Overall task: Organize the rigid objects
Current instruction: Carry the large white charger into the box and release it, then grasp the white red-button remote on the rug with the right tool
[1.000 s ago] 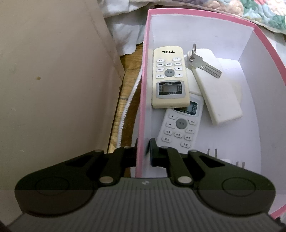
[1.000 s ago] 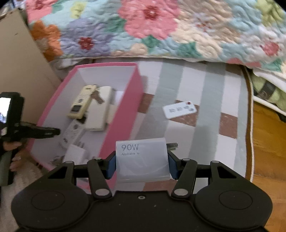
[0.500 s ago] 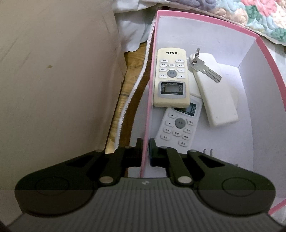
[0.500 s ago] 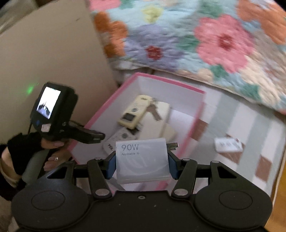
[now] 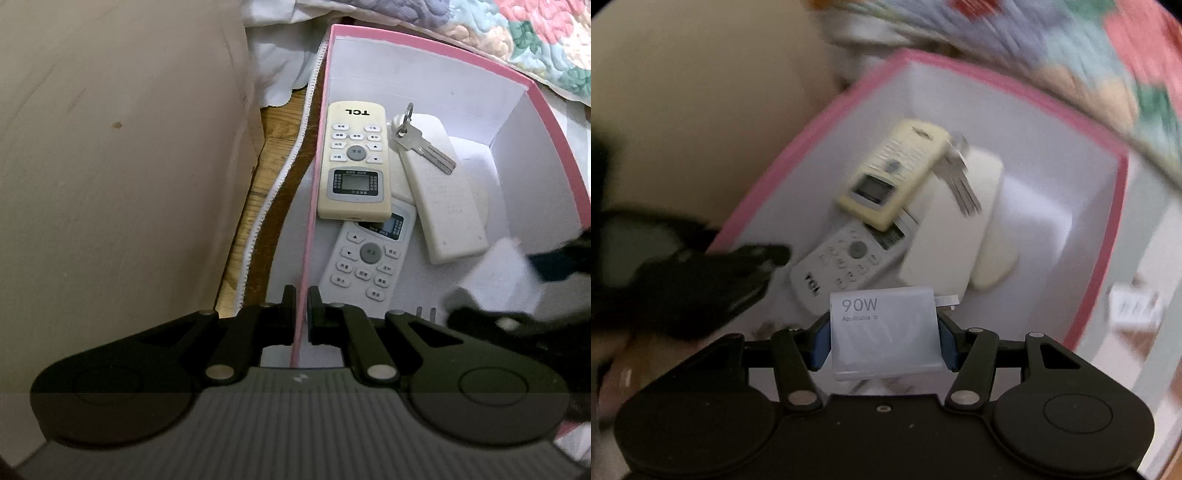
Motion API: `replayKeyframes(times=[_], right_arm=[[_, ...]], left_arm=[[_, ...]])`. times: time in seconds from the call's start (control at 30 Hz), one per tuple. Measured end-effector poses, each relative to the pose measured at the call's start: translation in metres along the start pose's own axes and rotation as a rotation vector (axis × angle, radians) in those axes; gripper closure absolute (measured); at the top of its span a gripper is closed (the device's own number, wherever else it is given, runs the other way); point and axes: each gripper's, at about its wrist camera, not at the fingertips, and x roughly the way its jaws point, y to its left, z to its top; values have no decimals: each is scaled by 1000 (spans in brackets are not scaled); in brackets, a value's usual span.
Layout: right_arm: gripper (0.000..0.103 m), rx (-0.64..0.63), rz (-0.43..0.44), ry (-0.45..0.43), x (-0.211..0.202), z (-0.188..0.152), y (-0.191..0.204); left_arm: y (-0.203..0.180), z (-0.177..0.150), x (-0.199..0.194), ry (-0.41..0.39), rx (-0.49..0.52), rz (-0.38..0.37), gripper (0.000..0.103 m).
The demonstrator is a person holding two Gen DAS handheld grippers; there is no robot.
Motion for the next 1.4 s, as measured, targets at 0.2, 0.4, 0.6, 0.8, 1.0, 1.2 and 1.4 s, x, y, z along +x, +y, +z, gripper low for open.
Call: replayKeyframes(times=[0.2,0.4,0.6,0.8,1.0,1.2,1.4], right_arm=[[40,267,149,4,19,0,-36],[32,256,212,-45,-3,-6,-41],[32,211,236,-176,-65,-27,-53],[32,293,131,-246,-114,-46,-112],[32,597,31,-181,-96,-51,-188],[39,746,-51,-168,-57,-41,-234],[43,895,-118,-128,-18,-33,-248]], left_arm=[[4,-1,0,8,-4,-13,98],[5,-1,0,9,-3,-13,98],[4,0,2,14,-2,-9,98],[1,0,2,13,6,-1,98],[-1,0,2,11,12,1,98],[-2,0,2,12,17,2,98],[1,1,4,18,8,-7,98]])
